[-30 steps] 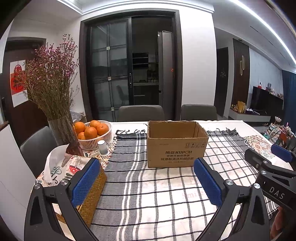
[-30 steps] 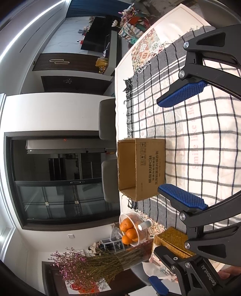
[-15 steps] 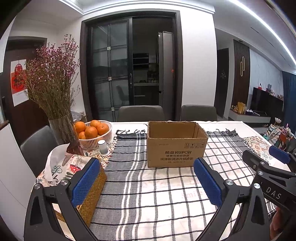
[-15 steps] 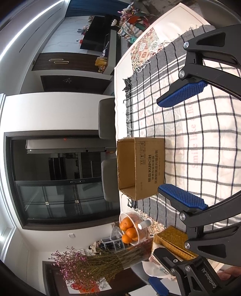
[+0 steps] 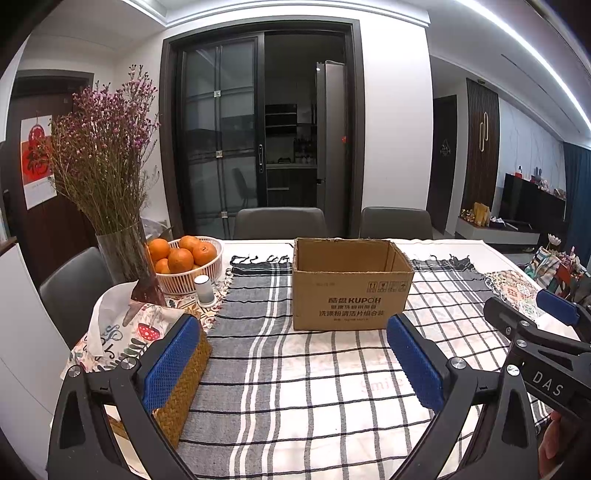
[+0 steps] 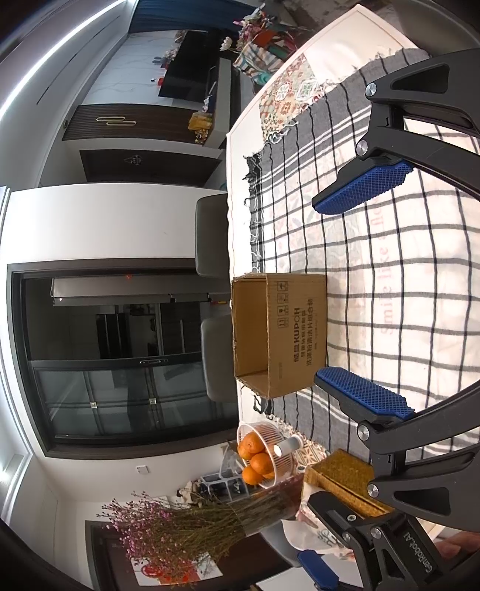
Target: Organize rigid objects
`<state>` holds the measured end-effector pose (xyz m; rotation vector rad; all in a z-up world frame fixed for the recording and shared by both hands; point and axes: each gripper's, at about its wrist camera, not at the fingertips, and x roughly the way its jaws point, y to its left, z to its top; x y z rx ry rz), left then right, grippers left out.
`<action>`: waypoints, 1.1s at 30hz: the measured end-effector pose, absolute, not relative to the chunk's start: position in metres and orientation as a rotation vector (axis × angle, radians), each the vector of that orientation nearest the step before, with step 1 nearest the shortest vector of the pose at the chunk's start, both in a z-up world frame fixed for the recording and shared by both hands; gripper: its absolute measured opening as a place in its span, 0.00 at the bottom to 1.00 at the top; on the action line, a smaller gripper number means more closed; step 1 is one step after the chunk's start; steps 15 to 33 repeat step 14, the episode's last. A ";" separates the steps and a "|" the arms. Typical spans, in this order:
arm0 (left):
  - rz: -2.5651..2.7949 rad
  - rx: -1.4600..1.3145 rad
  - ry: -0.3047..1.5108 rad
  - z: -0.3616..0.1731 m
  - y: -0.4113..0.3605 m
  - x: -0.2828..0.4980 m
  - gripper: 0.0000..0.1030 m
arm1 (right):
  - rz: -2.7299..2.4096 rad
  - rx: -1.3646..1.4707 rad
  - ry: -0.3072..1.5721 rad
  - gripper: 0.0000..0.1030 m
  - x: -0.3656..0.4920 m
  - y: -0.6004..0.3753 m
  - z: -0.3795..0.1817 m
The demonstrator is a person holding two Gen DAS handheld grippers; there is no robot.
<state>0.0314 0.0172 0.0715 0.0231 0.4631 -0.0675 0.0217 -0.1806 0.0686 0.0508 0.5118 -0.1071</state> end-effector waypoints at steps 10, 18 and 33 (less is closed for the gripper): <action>-0.068 0.022 0.462 0.070 0.017 0.030 1.00 | -0.104 0.052 0.509 0.83 0.019 -0.181 0.069; -0.068 0.023 0.462 0.070 0.017 0.029 1.00 | -0.103 0.052 0.510 0.83 0.019 -0.180 0.069; -0.068 0.023 0.462 0.070 0.017 0.029 1.00 | -0.103 0.052 0.510 0.83 0.019 -0.180 0.069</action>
